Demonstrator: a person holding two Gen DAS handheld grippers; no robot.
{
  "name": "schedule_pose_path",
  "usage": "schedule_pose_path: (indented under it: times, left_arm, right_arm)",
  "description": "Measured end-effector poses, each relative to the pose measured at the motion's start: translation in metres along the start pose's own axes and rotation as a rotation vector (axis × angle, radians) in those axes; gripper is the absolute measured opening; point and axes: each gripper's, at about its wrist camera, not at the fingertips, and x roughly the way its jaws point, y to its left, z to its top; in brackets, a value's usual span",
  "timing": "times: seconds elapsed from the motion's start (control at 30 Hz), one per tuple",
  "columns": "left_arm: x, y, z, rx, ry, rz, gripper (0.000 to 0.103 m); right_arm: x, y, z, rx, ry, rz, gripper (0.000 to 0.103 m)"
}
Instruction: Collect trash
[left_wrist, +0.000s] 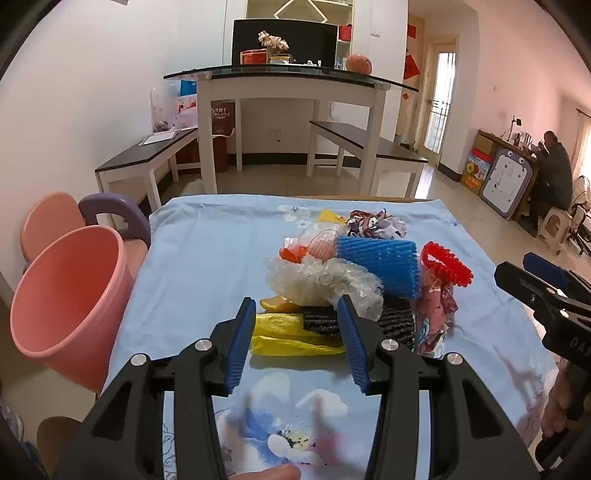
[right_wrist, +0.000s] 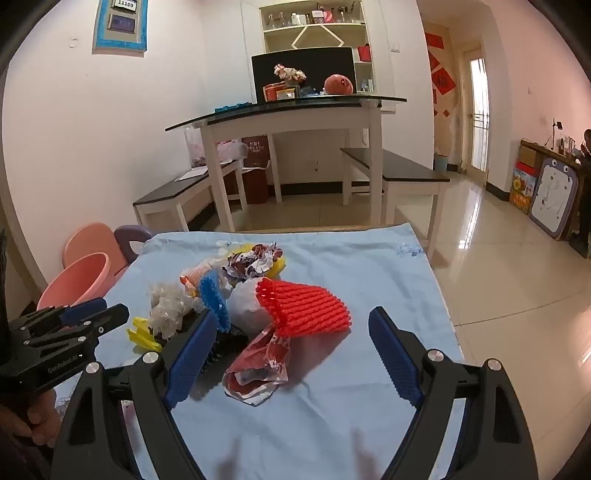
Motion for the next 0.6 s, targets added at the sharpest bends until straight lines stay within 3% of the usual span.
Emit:
schedule_pose_path:
  times: [0.27,0.57,0.6]
  left_arm:
    - [-0.004,0.0,0.007,-0.01,0.003,-0.001,0.047]
    - [-0.008,0.0,0.015,-0.02,0.009,-0.003,0.047]
    - [-0.005,0.003,0.004,-0.022,-0.006,-0.001,0.047]
  right_arm:
    - [0.0,0.003,0.013,-0.022,-0.002,-0.007,0.083]
    - [-0.007,0.005,0.004,-0.013,-0.021,-0.009,0.083]
    - [-0.007,0.005,0.004,-0.013,-0.021,-0.009,0.083]
